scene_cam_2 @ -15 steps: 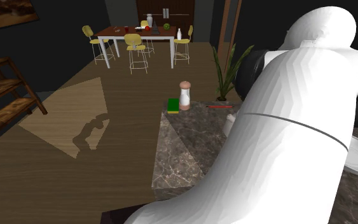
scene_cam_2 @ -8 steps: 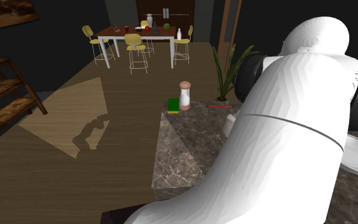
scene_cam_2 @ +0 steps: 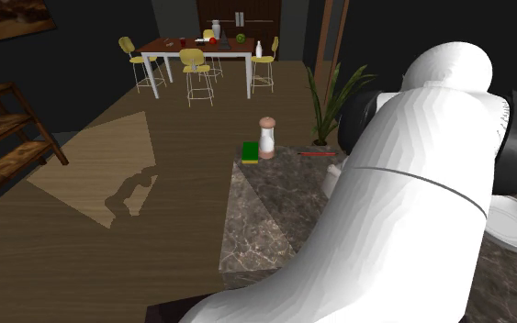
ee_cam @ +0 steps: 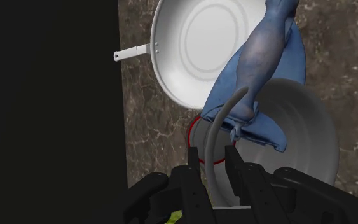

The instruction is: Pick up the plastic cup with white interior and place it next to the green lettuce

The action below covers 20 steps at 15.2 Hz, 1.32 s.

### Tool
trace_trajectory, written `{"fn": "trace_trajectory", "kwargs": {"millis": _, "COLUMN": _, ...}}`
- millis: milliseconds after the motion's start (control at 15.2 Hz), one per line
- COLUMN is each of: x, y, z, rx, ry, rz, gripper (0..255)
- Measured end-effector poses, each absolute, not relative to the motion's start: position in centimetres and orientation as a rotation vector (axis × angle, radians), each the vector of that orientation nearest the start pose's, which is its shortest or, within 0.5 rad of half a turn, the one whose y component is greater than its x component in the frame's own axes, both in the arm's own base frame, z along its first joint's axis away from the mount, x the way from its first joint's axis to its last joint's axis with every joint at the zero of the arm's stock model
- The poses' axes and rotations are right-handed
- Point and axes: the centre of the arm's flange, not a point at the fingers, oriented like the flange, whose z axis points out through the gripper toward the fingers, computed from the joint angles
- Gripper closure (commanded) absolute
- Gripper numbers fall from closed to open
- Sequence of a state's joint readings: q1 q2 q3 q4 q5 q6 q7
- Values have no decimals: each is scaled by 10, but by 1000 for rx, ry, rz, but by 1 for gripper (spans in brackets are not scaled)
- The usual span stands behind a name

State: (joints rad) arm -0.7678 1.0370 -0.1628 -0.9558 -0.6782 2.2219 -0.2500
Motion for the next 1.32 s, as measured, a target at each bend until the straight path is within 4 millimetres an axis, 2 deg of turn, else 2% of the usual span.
{"fn": "trace_trajectory", "kwargs": {"millis": 198, "x": 514, "y": -628, "z": 256, "rx": 2395, "ry": -264, "rz": -256, "gripper": 255}}
{"fn": "trace_trajectory", "kwargs": {"millis": 594, "x": 519, "y": -627, "z": 239, "rx": 2385, "ry": -255, "rz": -223, "gripper": 255}}
{"fn": "trace_trajectory", "kwargs": {"millis": 924, "x": 524, "y": -626, "z": 214, "rx": 2384, "ry": -249, "rz": -211, "gripper": 255}}
{"fn": "trace_trajectory", "kwargs": {"millis": 1320, "x": 520, "y": -627, "z": 209, "rx": 2386, "ry": -251, "rz": -218, "gripper": 255}}
